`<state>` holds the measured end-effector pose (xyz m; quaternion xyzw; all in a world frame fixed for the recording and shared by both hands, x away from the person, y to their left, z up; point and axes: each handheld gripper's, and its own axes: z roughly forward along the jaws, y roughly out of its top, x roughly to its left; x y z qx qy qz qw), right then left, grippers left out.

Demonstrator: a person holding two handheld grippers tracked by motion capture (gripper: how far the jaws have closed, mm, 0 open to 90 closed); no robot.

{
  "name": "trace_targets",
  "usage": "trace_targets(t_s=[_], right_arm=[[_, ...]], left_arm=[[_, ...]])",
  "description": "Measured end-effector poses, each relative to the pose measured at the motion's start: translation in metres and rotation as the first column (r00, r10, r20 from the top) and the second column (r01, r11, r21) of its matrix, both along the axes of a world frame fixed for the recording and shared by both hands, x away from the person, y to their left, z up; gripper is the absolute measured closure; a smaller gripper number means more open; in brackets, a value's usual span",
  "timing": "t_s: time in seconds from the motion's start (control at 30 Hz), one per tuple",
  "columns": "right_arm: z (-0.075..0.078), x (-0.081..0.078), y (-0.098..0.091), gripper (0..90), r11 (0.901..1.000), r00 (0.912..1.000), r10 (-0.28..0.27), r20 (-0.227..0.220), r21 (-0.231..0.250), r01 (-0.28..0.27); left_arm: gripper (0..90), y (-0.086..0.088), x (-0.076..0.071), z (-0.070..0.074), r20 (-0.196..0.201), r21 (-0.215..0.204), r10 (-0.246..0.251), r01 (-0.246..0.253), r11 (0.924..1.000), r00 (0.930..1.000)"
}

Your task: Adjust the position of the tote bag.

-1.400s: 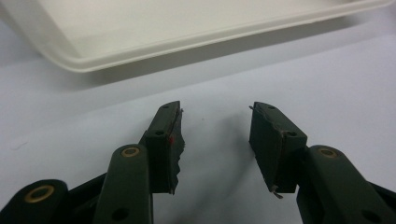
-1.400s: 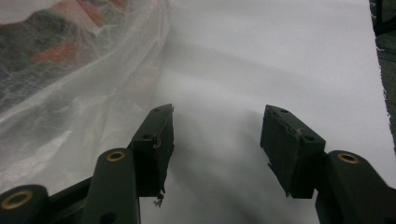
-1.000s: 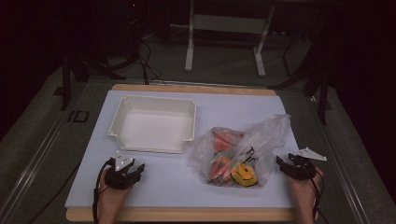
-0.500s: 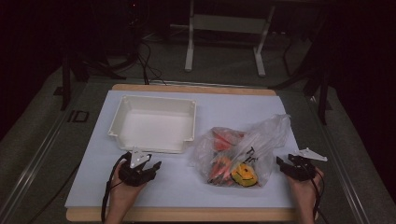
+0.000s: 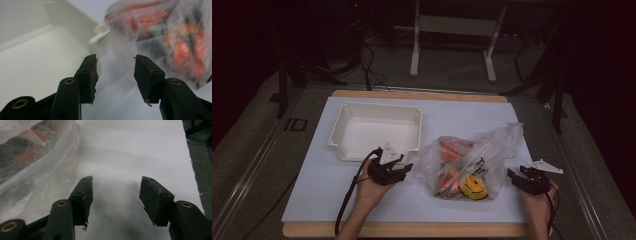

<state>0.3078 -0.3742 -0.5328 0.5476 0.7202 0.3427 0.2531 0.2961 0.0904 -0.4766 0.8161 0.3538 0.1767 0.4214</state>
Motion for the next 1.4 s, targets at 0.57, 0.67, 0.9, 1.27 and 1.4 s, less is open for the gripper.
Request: trace_targets(t_s=[0.57, 0.67, 0.9, 1.27, 1.4], right_arm=[[0.011, -0.007, 0.011, 43.9, 0.9982, 0.9982, 0.059, 0.014, 0.013, -0.059], [0.012, -0.007, 0.012, 43.9, 0.9980, 0.9980, 0.062, 0.012, 0.009, -0.062], [0.014, -0.009, 0.011, 43.9, 0.9978, 0.9977, 0.066, 0.013, -0.003, -0.066], [0.021, -0.013, 0.010, 43.8, 0.9971, 0.9967, 0.076, 0.030, -0.001, -0.076], [0.023, -0.014, 0.009, 43.8, 0.9973, 0.9967, 0.074, 0.034, 0.003, -0.074]], left_arm=[[52.7, -0.083, 0.018, 0.033, 0.026, -0.067, -0.185, 0.186, 0.9803, 0.9825], [52.3, -0.099, 0.020, 0.039, 0.033, -0.062, -0.221, 0.222, 0.9730, 0.9748], [50.2, -0.134, 0.025, 0.043, 0.028, -0.057, -0.273, 0.274, 0.9599, 0.9615], [87.9, -0.144, 0.028, 0.033, -0.005, -0.018, -0.282, 0.282, 0.9592, 0.9593], [89.5, -0.130, 0.025, 0.033, 0.001, -0.020, -0.266, 0.266, 0.9637, 0.9639]])
